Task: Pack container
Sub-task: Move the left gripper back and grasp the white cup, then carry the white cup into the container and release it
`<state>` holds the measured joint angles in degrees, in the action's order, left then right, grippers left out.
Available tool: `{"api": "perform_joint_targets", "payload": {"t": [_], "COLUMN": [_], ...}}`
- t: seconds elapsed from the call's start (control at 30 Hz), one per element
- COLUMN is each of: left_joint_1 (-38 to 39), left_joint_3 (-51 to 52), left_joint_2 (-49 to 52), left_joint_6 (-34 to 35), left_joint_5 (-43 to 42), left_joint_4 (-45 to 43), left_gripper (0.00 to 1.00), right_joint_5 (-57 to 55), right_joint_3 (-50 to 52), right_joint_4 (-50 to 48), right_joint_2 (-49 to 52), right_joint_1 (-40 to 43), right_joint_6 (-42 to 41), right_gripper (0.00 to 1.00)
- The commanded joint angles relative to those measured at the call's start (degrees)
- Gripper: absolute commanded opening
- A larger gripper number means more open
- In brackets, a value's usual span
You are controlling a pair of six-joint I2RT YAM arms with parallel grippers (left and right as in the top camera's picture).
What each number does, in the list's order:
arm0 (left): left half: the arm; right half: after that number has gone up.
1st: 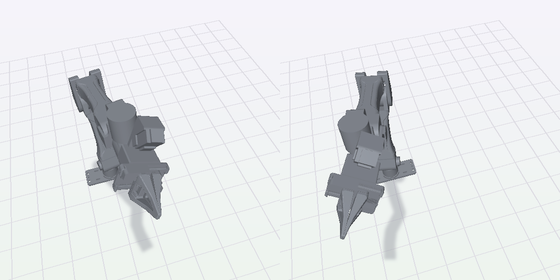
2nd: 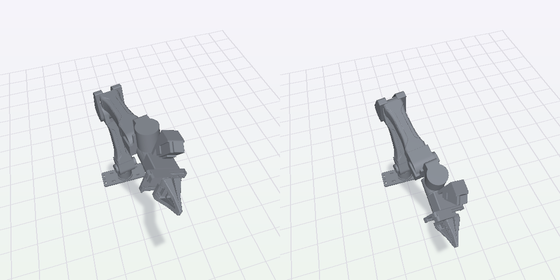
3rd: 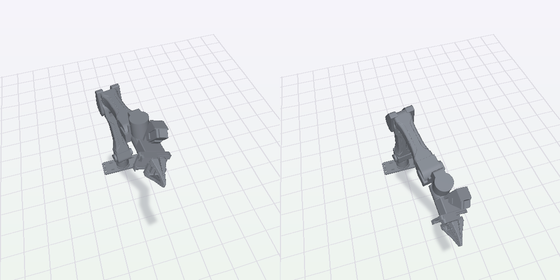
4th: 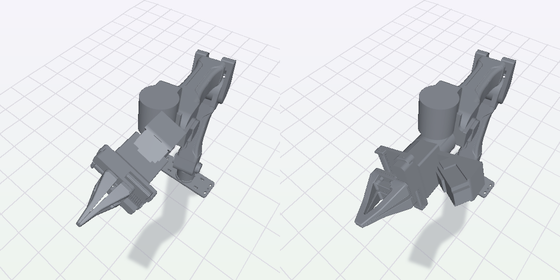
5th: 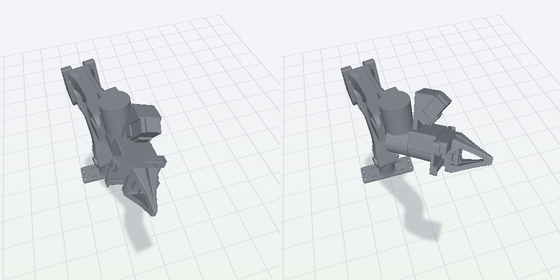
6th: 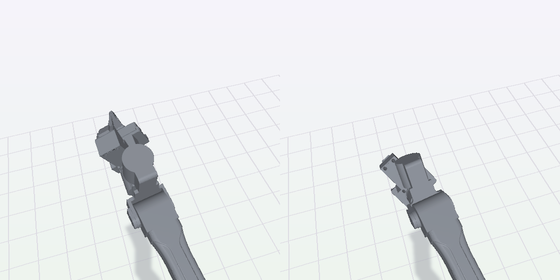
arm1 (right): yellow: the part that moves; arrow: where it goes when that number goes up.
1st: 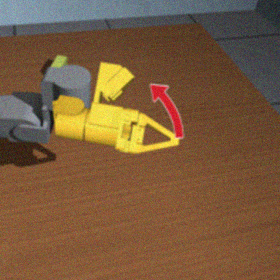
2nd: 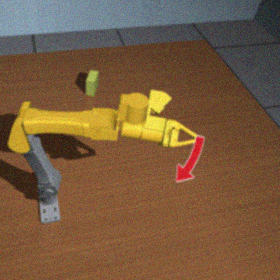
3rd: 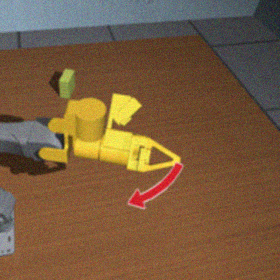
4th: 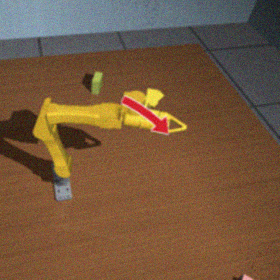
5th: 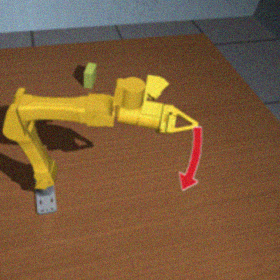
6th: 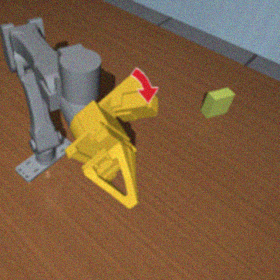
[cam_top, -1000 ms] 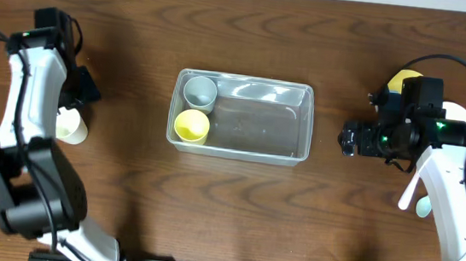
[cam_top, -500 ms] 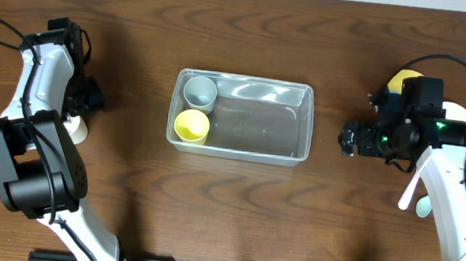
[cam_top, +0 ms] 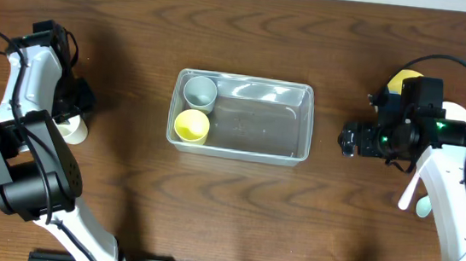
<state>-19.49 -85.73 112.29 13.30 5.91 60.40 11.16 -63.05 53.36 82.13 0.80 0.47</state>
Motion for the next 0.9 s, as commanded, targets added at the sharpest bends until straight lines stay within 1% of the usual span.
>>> {"api": "perform_joint_targets", "payload": {"t": [0.0,0.1,0.2,0.27,0.33,0.67,0.87], "left_joint_1": [-0.2,-0.2,-0.2,-0.2,-0.2,0.9,6.5], "left_joint_3": [0.9,0.9,0.9,0.9,0.9,0.7,-1.6], "left_joint_2": [0.5,0.5,0.5,0.5,0.5,-0.5,-7.6], "left_joint_6": [-0.6,-0.6,-0.6,-0.5,-0.6,-0.5,-1.5], "left_joint_5": [-0.4,-0.4,-0.4,-0.4,-0.6,-0.8,-0.8], "left_joint_4": [0.2,0.2,0.2,0.2,0.2,0.7,3.7], "left_gripper": [0.3,0.21,0.19,0.09,0.06,0.06,0.06], "right_joint_5": [0.7,0.7,0.7,0.7,0.7,0.7,0.7], "right_joint_3": [-1.1,-1.1,-1.1,-1.1,-1.1,-1.1,-1.1], "right_joint_4": [0.2,0.2,0.2,0.2,0.2,0.1,0.0], "right_joint_2": [0.2,0.2,0.2,0.2,0.2,0.2,0.2], "right_joint_1": [0.3,0.3,0.3,0.3,0.3,0.3,0.3], "right_joint_6": [-0.6,-0.6,-0.6,-0.6,-0.6,-0.6,-0.6], "right_gripper": [0.99,0.99,0.99,0.99,0.99,0.99,0.99]}}
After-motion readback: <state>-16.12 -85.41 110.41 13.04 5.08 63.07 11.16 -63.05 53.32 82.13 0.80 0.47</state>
